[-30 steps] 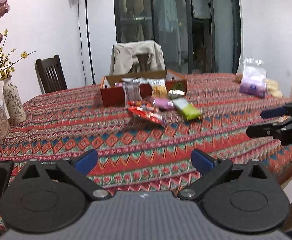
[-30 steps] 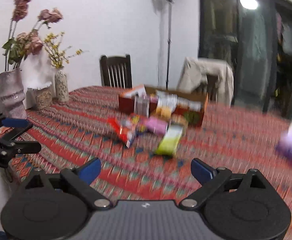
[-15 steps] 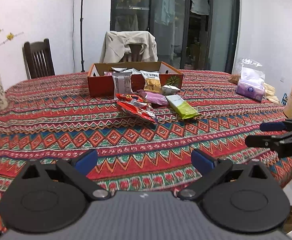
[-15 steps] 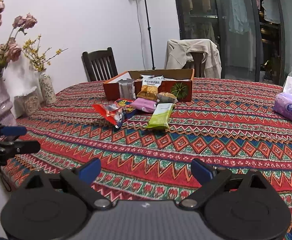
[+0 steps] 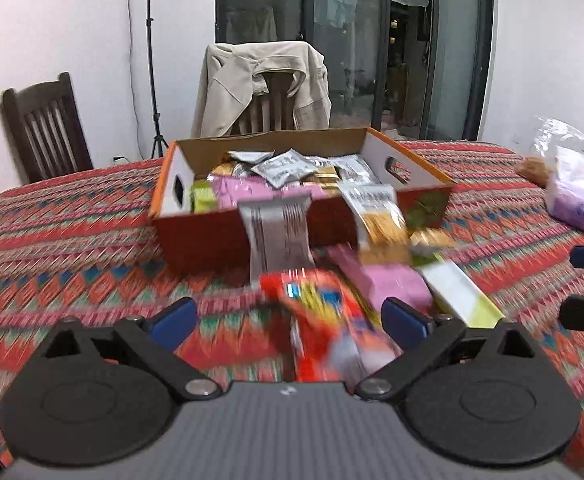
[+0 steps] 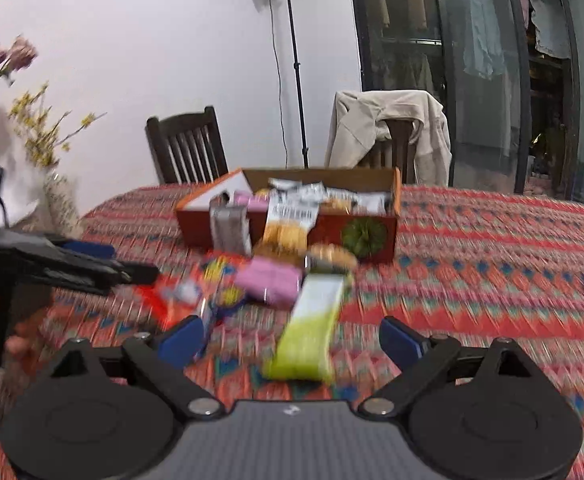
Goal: Organize snacks
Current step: 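Grasp a silver packet with the left tool while the right grasps a pumpkin-seed oat packet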
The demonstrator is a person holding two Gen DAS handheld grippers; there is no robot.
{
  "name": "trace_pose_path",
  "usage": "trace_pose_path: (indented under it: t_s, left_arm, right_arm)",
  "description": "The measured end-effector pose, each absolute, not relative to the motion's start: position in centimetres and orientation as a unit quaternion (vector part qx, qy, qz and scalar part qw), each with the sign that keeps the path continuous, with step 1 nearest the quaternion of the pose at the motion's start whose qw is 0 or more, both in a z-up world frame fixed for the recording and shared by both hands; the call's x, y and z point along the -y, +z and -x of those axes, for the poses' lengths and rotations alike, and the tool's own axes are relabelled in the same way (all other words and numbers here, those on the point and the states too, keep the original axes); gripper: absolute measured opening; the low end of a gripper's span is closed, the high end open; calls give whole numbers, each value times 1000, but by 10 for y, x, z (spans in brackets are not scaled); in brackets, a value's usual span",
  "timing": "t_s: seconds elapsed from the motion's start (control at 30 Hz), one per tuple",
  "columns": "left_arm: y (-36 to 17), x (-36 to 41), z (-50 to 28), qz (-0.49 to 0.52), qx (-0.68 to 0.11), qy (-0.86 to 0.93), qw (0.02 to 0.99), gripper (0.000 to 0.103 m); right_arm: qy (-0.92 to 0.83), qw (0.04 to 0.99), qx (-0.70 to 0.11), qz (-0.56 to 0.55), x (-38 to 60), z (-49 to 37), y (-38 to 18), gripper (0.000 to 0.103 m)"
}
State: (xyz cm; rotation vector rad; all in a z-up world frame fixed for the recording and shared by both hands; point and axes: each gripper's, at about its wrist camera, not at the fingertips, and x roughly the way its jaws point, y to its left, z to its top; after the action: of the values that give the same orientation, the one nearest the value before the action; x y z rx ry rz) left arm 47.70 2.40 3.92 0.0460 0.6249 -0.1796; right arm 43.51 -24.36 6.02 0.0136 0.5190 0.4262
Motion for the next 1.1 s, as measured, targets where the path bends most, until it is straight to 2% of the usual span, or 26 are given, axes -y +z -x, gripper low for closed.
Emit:
trace_pose_path:
  t_s: [0.1, 0.23, 0.3, 0.47, 0.53, 0.6, 0.9, 1.1]
  left_arm:
    - [30, -25, -520, -2, -319, -76, 945, 93]
    - [14, -19, -556, -7, -319, -80, 944, 92]
    - [9, -17, -568, -10, -324, -82, 942, 84]
    - [1, -17, -577, -23, -323, -83, 942, 76]
    - [-3, -21, -577, -9, -320, -80, 944, 67]
    - [-6, -23, -577, -3, -330, -91, 940, 42]
    - [10, -18, -557, -2, -298, -95, 950, 38]
    - [49, -36, -501, 0, -268, -98, 958, 38]
  right_arm:
    - [213, 941, -261, -20, 227, -488, 61, 88]
    - [205, 933, -290, -48, 203, -555, 47, 80]
    - [203, 931, -297, -56, 193, -576, 38, 78]
    - [200, 931, -301, -48, 172, -598, 19, 61]
    - [204, 930, -301, -52, 170, -598, 11, 50]
    - [206, 930, -300, -54, 169, -596, 7, 48]
    - [215, 932, -285, -62, 173, -583, 14, 46]
    - [223, 942, -244, -57, 192, -549, 48, 46]
